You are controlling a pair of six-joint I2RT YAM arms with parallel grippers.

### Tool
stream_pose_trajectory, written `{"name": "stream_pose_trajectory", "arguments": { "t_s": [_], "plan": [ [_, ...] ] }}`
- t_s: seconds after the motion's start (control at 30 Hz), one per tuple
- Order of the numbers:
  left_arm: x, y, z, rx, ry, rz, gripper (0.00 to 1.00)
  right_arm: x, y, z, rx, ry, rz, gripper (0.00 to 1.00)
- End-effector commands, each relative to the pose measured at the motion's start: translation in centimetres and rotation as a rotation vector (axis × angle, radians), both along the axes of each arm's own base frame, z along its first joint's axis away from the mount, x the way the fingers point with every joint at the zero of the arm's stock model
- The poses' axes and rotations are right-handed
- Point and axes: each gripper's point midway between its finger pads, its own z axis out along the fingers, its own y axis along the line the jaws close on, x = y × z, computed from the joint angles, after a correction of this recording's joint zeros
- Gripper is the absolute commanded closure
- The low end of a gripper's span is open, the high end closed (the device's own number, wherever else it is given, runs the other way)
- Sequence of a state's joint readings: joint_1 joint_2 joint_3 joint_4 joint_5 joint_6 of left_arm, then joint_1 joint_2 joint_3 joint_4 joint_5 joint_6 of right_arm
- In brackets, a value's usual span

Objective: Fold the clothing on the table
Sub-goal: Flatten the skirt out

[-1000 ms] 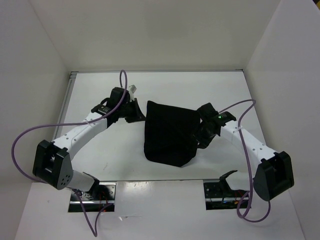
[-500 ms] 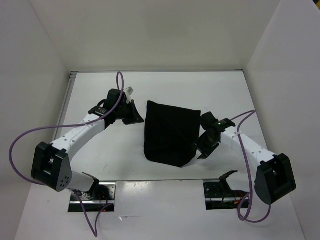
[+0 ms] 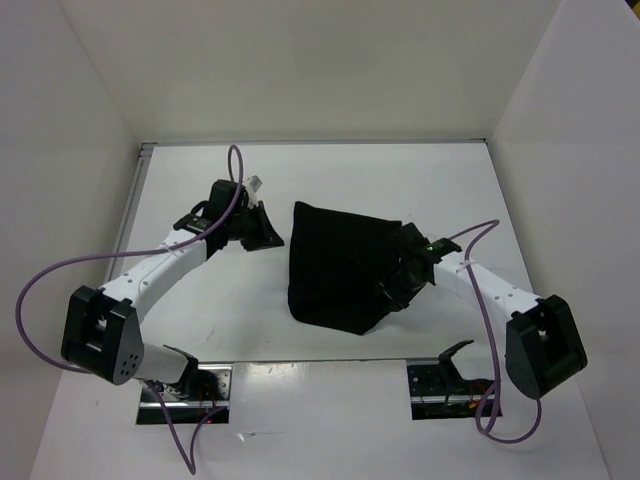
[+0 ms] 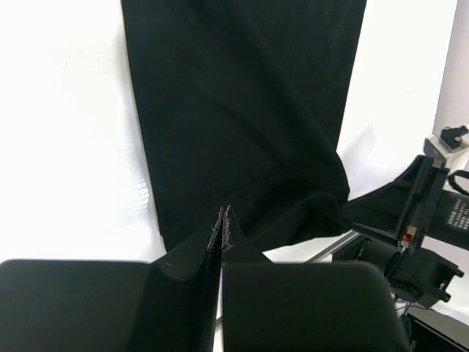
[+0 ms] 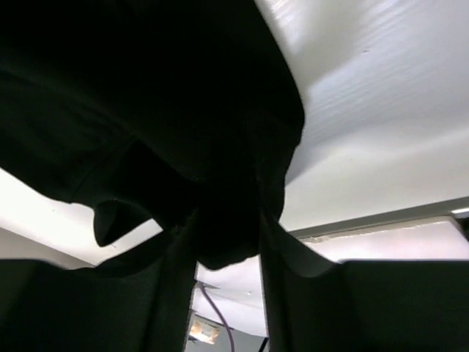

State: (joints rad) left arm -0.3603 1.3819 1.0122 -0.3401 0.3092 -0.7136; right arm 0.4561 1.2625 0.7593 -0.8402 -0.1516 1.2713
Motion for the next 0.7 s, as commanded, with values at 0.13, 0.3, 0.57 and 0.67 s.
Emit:
{"name": "stream_pose_trajectory", "arguments": {
  "t_s": [0.13, 0.3, 0.57, 0.67],
  "plan": [
    [-0.6, 0.2, 2.1, -0.029, -0.044, -0.007, 0.97, 0.6, 2.6, 1.9, 0.032, -0.062, 0.046, 1.0],
    [-0.1, 0.9, 2.9, -0.026, -0.074, 0.014, 0.97, 7.8, 5.7, 6.4, 0.06, -0.251, 0.113, 1.0],
    [0.7, 3.3, 2.0, -0.005, -0.04, 0.077, 0.97, 16.0, 12.4, 24.3, 0.168, -0.803, 0.252, 1.0],
    [0.3, 3.7, 1.3, -0.001, -0.025, 0.086, 0.97, 12.3, 10.6, 24.7, 0.26, -0.815, 0.192, 1.0]
  ]
}}
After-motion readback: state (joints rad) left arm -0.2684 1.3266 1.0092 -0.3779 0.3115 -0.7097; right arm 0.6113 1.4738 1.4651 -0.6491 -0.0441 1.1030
